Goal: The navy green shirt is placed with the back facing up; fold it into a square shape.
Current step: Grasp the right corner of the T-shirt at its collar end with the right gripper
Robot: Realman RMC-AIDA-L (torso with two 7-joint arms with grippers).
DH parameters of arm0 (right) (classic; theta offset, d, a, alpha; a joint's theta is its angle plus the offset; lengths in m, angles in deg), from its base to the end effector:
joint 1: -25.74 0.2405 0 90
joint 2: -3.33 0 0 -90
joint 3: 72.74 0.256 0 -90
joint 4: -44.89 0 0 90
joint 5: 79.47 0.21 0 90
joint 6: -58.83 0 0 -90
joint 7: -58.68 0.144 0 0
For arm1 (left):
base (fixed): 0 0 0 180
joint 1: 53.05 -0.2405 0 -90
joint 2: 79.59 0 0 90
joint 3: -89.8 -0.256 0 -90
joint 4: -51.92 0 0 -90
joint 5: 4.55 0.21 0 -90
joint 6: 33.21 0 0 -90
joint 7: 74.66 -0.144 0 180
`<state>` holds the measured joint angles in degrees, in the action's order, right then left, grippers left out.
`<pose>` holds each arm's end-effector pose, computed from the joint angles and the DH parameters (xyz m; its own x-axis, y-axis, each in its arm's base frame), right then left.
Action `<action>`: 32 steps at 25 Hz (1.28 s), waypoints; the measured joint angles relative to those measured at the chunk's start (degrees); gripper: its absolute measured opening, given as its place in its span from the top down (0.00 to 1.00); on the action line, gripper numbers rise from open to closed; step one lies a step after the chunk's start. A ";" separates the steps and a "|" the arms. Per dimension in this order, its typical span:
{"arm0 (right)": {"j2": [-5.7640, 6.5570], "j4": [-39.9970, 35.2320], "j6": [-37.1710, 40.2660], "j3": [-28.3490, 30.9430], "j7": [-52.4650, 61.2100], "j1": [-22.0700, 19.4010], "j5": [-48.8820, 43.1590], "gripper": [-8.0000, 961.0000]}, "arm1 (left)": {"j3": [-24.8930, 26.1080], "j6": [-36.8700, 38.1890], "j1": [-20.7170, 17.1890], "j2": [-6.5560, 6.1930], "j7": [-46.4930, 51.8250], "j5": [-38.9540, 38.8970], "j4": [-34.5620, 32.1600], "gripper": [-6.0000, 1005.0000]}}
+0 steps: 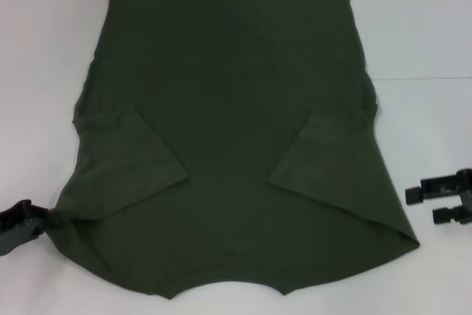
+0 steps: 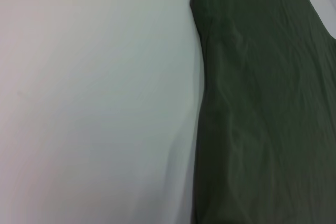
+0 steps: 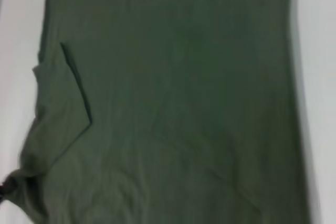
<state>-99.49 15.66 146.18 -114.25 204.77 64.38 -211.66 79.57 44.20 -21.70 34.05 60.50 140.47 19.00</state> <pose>0.3067 0.3656 0.0781 0.0378 -0.9704 -0.2387 -0.9992 -0.0346 -0.0178 -0.3701 0.3255 0.0495 -0.1496 0.8257 0.5440 0.9884 0.1401 0.0591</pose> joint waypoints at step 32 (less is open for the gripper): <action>-3.17 2.79 -7.49 -3.58 -1.46 0.68 -4.12 0.06 | 0.12 -0.75 0.45 0.52 -1.08 -0.11 0.63 0.97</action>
<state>-102.66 18.44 138.69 -117.83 203.31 65.06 -215.78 79.69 43.45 -21.25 34.56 59.43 140.37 19.63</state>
